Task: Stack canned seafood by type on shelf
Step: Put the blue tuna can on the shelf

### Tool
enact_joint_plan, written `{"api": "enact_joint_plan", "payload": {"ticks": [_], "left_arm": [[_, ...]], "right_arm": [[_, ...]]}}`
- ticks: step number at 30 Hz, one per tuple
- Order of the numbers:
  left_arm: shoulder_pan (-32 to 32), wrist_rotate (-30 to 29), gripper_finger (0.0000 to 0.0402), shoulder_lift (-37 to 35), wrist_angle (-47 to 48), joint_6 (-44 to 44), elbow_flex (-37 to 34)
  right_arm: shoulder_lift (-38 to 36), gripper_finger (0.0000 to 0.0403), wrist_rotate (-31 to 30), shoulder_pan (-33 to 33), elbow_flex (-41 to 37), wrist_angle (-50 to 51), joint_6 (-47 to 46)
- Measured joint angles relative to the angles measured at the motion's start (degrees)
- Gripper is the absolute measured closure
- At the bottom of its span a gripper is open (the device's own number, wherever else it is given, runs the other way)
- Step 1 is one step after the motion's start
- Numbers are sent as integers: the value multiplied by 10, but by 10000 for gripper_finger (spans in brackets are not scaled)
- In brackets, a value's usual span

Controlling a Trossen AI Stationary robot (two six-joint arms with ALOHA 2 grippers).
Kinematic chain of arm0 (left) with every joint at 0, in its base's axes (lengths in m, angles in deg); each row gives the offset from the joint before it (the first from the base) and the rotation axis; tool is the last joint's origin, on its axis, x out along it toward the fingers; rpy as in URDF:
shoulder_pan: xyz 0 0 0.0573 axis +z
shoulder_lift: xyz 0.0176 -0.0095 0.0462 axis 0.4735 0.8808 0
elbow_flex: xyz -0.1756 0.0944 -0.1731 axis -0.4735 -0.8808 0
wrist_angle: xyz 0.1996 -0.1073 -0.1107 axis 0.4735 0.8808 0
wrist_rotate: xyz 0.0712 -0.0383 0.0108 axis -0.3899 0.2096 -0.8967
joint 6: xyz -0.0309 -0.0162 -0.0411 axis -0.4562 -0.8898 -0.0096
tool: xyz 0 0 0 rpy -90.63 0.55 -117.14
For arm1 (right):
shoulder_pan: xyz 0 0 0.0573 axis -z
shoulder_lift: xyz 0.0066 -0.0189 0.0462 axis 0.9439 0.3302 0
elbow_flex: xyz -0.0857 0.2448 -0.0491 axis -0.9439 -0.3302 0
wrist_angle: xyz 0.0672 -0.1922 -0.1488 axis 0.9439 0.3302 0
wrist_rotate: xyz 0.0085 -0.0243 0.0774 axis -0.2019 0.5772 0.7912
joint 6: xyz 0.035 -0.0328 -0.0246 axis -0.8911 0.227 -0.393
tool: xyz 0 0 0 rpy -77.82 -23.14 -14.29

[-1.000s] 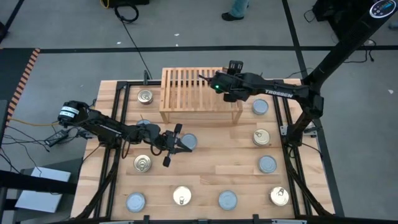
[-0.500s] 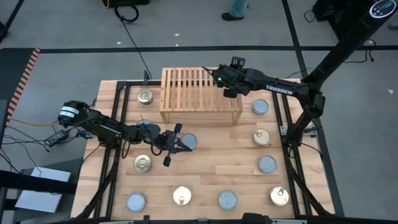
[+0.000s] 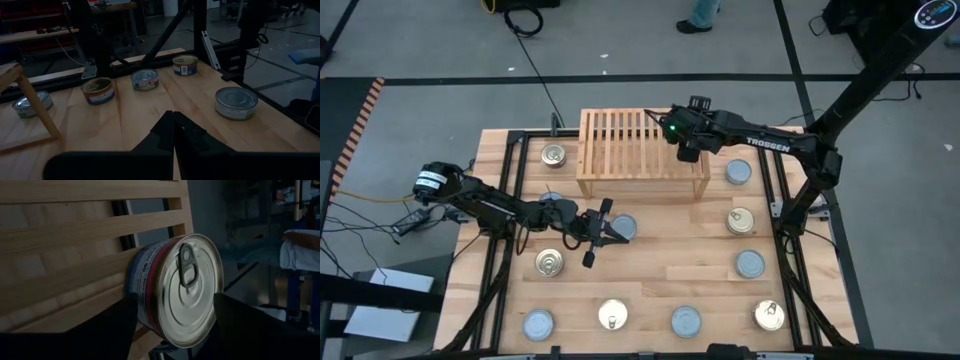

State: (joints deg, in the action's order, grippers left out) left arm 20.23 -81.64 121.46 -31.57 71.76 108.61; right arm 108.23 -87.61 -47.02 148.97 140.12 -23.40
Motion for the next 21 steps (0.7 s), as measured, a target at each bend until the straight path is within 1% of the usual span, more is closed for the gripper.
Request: {"api": "enact_joint_plan", "payload": {"ticks": [6,9,13,16,18,19,21], "left_arm": [[0,0,394,0,0,0,0],[0,0,394,0,0,0,0],[0,0,394,0,1,0,0],[0,0,394,0,2,0,0],[0,0,394,0,4,-1,0],[0,0,394,0,4,-1,0],[0,0,394,0,5,-1,0]], "right_arm": [[-1,122,0,-7,0,-1,13],[-6,126,0,-15,5,0,18],[-13,142,-1,-27,30,3,19],[-18,167,-2,-31,59,11,6],[-24,193,4,-31,76,14,-7],[-28,208,13,-28,81,16,-12],[-32,244,51,-14,88,16,-27]]}}
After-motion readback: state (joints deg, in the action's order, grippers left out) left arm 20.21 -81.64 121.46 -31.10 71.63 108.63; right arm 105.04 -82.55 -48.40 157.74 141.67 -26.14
